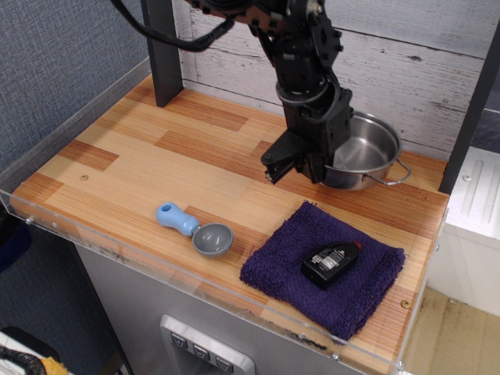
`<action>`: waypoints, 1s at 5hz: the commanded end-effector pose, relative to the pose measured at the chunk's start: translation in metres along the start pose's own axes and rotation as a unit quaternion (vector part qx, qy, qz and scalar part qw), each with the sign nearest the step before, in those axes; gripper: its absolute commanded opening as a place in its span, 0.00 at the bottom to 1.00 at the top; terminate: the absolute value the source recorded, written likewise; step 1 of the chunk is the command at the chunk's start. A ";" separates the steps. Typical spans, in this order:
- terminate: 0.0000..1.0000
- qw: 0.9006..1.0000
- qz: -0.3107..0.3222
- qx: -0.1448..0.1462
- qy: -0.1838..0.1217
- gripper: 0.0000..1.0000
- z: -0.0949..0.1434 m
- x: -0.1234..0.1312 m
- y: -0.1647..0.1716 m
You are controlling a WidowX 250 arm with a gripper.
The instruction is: Put the pot behind the navy blue cloth.
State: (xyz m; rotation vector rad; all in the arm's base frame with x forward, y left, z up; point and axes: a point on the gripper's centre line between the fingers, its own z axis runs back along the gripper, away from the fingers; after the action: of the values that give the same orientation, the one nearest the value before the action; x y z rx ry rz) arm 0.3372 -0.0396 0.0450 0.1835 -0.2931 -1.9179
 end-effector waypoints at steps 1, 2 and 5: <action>0.00 0.999 -0.029 0.020 -0.025 0.00 -0.006 0.003 -0.006; 0.00 0.999 -0.028 0.020 -0.034 0.00 -0.012 0.003 -0.003; 0.00 0.999 -0.016 -0.001 -0.029 1.00 -0.013 0.003 -0.001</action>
State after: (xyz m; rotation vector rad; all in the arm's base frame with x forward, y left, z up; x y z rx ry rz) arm 0.3383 -0.0453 0.0203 0.0977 -0.3017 -1.9508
